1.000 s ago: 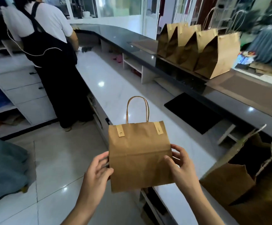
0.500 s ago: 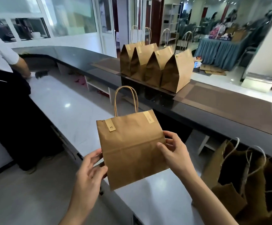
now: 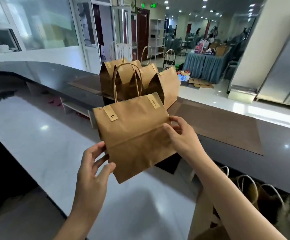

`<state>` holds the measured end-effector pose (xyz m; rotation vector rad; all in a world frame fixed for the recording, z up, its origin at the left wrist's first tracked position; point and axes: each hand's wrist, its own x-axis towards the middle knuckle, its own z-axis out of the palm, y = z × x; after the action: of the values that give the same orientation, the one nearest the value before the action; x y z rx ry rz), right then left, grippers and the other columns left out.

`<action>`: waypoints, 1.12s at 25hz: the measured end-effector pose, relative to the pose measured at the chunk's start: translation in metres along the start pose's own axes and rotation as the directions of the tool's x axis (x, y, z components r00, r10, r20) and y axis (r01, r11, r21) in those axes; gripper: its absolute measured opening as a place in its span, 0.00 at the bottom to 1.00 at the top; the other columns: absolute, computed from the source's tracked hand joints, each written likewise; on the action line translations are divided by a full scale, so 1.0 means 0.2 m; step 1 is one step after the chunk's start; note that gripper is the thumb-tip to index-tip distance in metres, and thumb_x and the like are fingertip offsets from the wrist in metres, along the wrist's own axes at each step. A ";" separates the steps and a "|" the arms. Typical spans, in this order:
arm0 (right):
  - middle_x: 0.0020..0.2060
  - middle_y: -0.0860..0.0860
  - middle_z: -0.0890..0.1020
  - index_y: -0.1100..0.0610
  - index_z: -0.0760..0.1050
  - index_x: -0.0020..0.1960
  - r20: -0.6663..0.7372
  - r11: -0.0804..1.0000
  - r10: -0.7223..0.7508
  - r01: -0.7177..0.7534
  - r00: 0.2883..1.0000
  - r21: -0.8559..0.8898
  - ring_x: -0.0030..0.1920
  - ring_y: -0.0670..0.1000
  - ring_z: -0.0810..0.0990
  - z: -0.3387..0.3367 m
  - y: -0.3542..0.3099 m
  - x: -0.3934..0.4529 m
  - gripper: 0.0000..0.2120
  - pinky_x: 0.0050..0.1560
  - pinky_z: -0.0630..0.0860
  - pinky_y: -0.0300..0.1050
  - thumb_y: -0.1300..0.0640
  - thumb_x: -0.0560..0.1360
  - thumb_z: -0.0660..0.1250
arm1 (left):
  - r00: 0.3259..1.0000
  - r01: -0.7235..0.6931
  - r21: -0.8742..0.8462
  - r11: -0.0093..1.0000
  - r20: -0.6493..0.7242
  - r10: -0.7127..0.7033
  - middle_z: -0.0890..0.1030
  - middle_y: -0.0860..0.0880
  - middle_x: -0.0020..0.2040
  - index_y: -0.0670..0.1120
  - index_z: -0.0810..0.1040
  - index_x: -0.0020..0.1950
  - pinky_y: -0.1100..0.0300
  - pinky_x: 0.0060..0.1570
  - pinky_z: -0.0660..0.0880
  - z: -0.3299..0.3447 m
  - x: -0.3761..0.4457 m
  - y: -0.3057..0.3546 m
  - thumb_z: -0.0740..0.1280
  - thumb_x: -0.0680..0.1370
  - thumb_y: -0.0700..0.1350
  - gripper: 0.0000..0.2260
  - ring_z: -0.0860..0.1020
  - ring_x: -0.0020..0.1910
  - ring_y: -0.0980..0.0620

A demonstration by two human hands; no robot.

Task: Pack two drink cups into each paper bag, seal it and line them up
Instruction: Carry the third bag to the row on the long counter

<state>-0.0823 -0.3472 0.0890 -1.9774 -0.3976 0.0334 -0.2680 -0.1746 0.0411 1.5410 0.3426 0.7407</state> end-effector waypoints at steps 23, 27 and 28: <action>0.55 0.49 0.83 0.45 0.74 0.69 -0.204 0.967 0.252 -0.256 0.946 0.005 0.58 0.51 0.81 -0.49 0.38 0.68 0.19 0.62 0.79 0.54 0.55 0.79 0.65 | 0.916 -0.219 0.055 0.974 0.356 0.186 0.71 0.60 0.67 0.61 0.69 0.71 0.51 0.64 0.76 0.81 0.52 -0.31 0.70 0.75 0.35 0.31 0.72 0.68 0.55; 0.56 0.49 0.82 0.44 0.73 0.69 -0.201 0.963 0.264 -0.271 0.943 -0.005 0.57 0.51 0.81 -0.49 0.44 0.77 0.20 0.60 0.80 0.52 0.56 0.78 0.65 | 0.907 -0.232 0.055 0.971 0.372 0.195 0.70 0.59 0.67 0.61 0.68 0.71 0.50 0.66 0.75 0.90 0.54 -0.36 0.69 0.74 0.39 0.30 0.73 0.69 0.51; 0.57 0.49 0.82 0.44 0.72 0.71 -0.203 0.963 0.263 -0.271 0.943 -0.013 0.58 0.51 0.81 -0.49 0.45 0.79 0.22 0.61 0.80 0.53 0.56 0.78 0.66 | 0.904 -0.240 0.052 0.969 0.375 0.203 0.70 0.59 0.67 0.60 0.68 0.72 0.51 0.66 0.75 0.92 0.55 -0.37 0.69 0.73 0.40 0.30 0.73 0.69 0.50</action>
<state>0.1101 -0.4213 0.0759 -2.0402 0.0026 -0.0012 -0.0545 -0.2389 0.0029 1.7925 -0.0807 0.5981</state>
